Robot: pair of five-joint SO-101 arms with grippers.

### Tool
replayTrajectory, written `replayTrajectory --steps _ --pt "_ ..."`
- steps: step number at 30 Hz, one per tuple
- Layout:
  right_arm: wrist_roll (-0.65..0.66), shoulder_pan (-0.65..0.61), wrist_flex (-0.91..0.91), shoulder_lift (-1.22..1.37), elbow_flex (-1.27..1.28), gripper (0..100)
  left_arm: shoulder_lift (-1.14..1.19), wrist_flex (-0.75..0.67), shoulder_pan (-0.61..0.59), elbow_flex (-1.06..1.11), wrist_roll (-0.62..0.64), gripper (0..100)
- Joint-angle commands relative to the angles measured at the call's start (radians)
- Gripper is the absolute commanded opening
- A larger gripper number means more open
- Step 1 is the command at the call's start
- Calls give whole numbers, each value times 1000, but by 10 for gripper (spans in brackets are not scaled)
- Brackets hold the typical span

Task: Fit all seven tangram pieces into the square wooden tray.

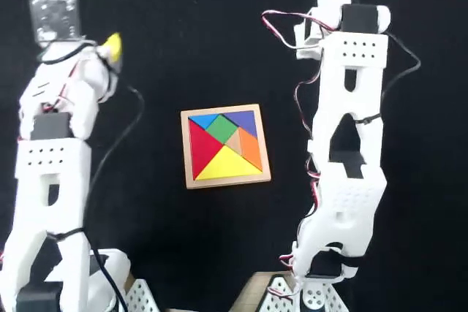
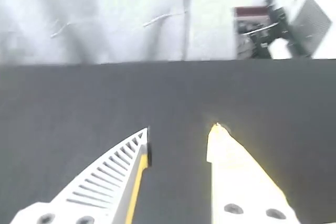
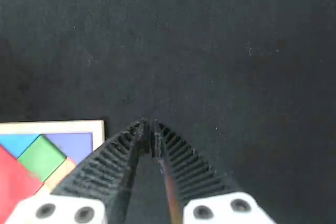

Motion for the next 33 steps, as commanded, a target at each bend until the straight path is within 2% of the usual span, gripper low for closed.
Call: replayTrajectory --steps 1,3,5,8,15,19,24,29,33 --pt "-20 11 87 -196 -156 10 -127 213 45 -186 -6 95" --pt "-20 12 86 -315 -147 10 -233 305 74 -228 -5 19" --pt "-17 5 84 -452 -102 10 -368 385 110 -259 -11 56" --pt "-15 -21 83 -673 -4 10 -600 443 125 -251 -52 56" --pt "-20 -158 77 -1178 315 10 -1100 457 119 -1 -183 29" --pt "-15 -233 48 -1454 524 10 -1344 591 117 90 -192 29" --pt "-14 -180 -57 -1735 860 10 -1300 727 -31 64 -167 29" --pt "-14 -40 -227 -1954 1248 11 -1324 717 -81 160 -100 30" --pt "-14 -43 -359 -2089 1512 11 -1324 664 -81 364 -97 30"
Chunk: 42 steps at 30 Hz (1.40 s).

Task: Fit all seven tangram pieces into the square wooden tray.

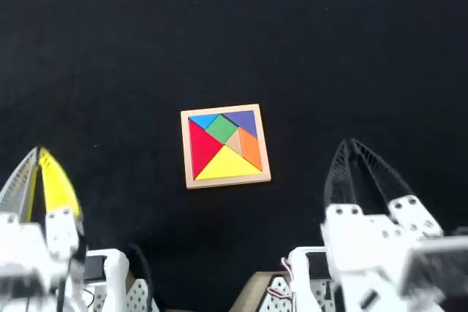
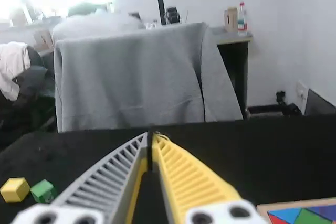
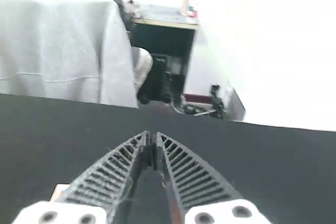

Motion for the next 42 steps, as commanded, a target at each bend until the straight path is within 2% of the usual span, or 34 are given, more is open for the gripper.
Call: replayTrajectory --steps 1,6,10,15,22,28,33,37,42 --pt "2 2 -135 -99 229 11 -3 -78 -10 179 15 30" --pt "98 3 -279 -237 513 11 -3 -253 -19 429 17 30" --pt "112 3 -404 -340 792 11 -3 -342 -18 616 23 30" --pt "80 -26 -520 -372 1082 12 -3 -374 -21 791 143 30" --pt "-31 -25 -529 -374 1188 12 -3 -207 -19 814 167 30" --pt "-29 -23 -528 -374 1290 12 -3 -150 -21 918 166 30" --pt "-29 -25 -405 -374 1290 12 -2 -126 -21 934 166 30" --pt "-28 -25 -308 -374 1291 12 -2 -34 -16 934 166 30" --pt "-28 -25 -265 -369 1291 12 -2 14 -44 934 166 30"
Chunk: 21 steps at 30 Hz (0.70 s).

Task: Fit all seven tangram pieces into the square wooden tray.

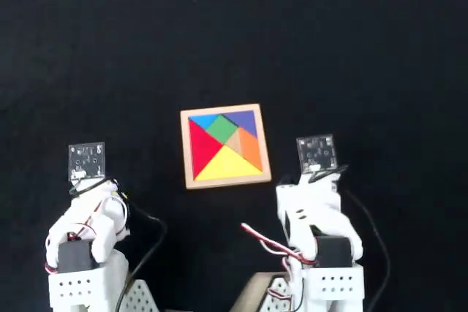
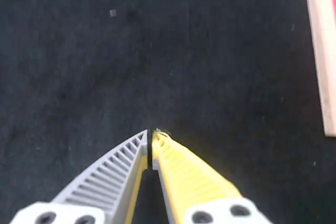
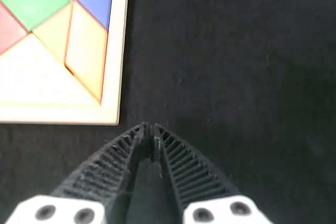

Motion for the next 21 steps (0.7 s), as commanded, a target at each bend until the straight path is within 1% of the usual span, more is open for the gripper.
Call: replayTrajectory --steps 1,5,9,11,14,16,21 --pt "-8 -11 15 -84 -2 12 -9 12 -41 21 6 30" --pt "-8 -15 117 -91 -2 12 -9 12 -58 21 8 30" --pt "3 -17 140 -91 -2 12 -9 12 -65 21 8 30" --pt "57 -17 143 -91 -2 12 -9 12 -64 21 8 30" --pt "173 -15 158 -91 -2 12 -9 12 -64 21 8 30" --pt "222 -15 160 -91 -2 12 -9 12 -64 21 8 30" --pt "245 -15 161 -91 -2 12 -9 12 -65 21 8 30"
